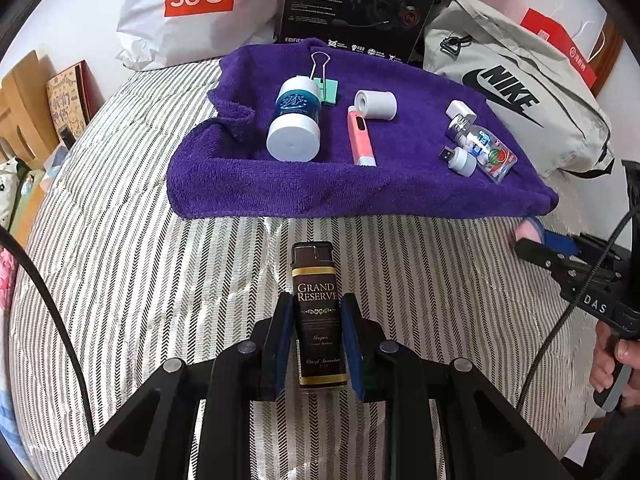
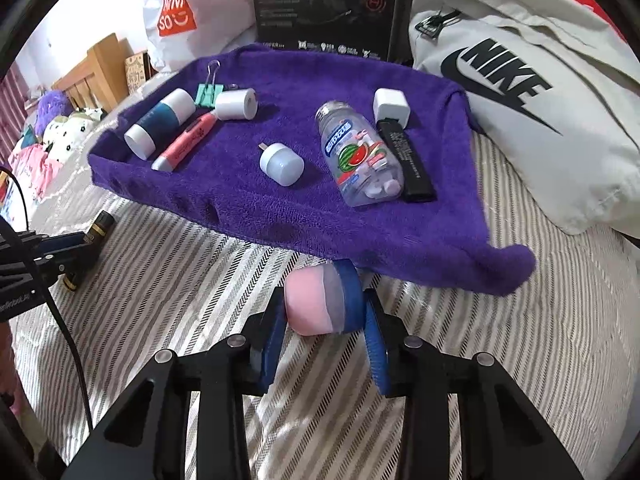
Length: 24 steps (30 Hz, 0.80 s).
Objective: Organize rigid objects
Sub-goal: 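Grasp the pink-and-blue round container with the right gripper while the left holds the bottle, then carry the bottle with the left gripper while the right carries the container onto the towel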
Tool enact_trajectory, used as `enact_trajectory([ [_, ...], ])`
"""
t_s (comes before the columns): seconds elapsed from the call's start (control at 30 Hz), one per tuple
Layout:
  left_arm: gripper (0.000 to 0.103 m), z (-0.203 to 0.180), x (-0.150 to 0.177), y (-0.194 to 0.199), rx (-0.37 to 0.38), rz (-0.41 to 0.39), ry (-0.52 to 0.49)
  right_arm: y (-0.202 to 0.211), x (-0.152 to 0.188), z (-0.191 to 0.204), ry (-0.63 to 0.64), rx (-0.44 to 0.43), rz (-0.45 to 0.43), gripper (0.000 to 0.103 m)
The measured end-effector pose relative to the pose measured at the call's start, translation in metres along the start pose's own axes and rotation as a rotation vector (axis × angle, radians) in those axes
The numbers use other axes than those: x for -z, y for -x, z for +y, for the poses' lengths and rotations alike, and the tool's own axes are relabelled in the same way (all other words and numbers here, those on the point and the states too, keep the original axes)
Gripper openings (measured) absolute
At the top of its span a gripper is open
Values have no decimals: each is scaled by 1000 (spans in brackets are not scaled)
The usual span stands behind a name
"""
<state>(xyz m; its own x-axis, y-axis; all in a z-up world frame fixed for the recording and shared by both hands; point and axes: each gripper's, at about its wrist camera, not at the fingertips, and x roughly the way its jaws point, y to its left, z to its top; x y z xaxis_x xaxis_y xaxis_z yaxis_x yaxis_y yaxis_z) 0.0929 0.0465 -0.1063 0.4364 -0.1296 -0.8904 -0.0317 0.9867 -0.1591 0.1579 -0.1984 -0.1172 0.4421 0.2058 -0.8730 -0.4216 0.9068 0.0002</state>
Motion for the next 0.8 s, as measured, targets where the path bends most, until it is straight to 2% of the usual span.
enact_trajectory([
  [0.4,23,-5,-10,19,61,-29,2,18,1,3,11,-51,5,37],
  [0.8,23,-23,-43,27,79,-58,-38,28,-11,2,18,-87,-21,37],
])
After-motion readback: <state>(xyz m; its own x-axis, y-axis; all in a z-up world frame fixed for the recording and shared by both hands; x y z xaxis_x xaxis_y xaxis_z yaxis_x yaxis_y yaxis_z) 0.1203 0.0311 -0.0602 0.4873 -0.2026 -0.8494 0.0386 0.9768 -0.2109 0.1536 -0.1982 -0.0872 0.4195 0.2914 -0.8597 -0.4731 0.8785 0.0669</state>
